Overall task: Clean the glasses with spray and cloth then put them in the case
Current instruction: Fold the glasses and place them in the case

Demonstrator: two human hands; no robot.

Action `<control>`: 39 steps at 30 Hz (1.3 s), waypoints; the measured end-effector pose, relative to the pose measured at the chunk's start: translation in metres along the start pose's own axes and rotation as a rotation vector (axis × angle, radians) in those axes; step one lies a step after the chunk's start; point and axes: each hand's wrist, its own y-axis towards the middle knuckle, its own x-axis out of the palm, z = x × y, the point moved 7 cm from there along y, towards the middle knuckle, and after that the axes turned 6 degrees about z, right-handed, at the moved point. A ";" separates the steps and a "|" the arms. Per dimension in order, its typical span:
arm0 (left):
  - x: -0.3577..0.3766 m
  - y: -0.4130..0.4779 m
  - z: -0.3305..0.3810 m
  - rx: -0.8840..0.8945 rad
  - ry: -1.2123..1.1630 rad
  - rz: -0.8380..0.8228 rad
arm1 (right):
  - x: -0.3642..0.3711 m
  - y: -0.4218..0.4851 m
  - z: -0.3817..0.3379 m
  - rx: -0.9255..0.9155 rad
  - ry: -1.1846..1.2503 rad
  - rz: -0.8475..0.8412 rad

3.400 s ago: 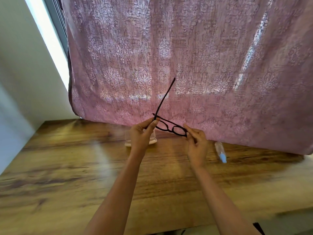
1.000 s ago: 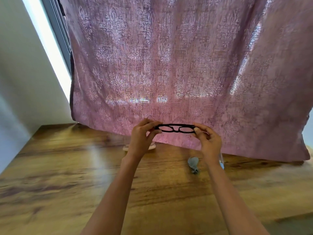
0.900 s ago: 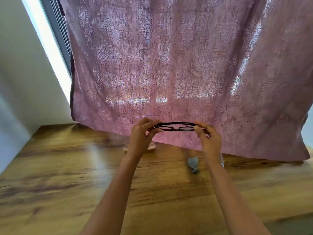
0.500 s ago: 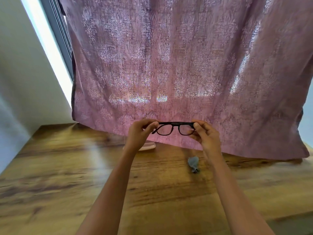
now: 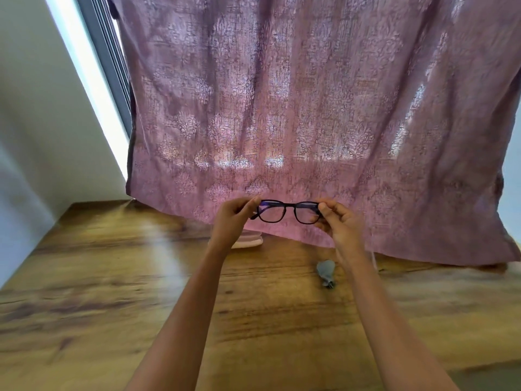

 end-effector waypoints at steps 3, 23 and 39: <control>-0.003 0.003 -0.005 -0.023 0.002 -0.011 | 0.006 0.005 0.009 0.024 -0.020 0.019; -0.066 0.009 -0.144 -0.571 0.411 0.503 | 0.054 0.056 0.070 0.182 -0.036 -0.056; -0.073 -0.017 -0.213 -0.939 0.098 0.587 | 0.069 0.062 0.108 0.270 -0.137 -0.100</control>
